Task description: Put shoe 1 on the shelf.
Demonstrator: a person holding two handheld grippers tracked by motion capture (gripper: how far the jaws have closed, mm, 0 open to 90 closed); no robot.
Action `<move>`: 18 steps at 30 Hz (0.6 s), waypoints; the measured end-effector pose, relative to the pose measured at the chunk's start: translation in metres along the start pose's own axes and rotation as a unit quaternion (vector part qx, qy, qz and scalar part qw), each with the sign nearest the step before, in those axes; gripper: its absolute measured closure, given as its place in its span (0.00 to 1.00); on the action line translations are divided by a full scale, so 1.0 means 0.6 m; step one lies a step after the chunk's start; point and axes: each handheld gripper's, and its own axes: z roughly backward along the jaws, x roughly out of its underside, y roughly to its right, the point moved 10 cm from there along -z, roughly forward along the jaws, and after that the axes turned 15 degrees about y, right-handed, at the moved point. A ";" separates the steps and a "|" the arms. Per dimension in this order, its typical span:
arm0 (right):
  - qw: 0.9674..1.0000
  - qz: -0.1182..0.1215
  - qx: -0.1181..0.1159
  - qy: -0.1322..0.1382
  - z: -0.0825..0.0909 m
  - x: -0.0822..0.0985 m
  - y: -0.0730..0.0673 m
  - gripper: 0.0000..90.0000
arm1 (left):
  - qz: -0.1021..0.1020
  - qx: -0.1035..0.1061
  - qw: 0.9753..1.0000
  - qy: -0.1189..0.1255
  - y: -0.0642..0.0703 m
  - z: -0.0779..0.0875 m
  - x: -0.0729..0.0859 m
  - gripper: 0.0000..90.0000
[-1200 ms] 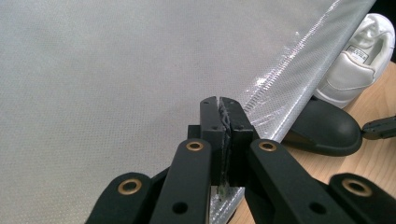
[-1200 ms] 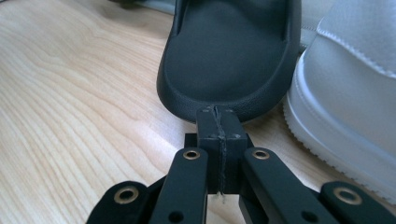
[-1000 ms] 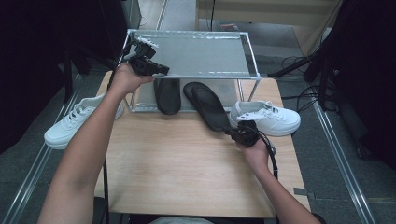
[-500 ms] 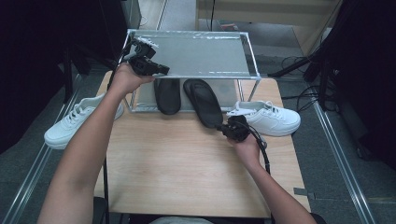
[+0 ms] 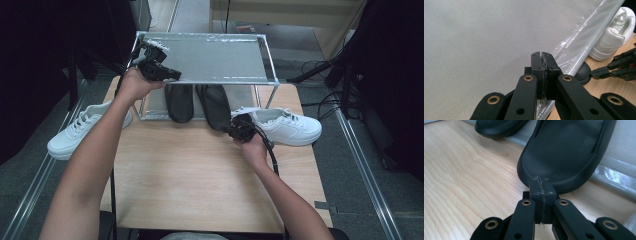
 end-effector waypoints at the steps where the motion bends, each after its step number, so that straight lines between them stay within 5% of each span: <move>1: 1.000 -0.002 0.000 0.000 -0.004 -0.002 -0.001 1.00 | 0.000 0.000 1.000 0.000 0.000 0.000 0.000 0.99; 18: 1.000 -0.012 -0.006 -0.002 -0.075 -0.026 -0.028 1.00 | 0.000 0.001 1.000 0.003 -0.001 0.000 0.000 0.99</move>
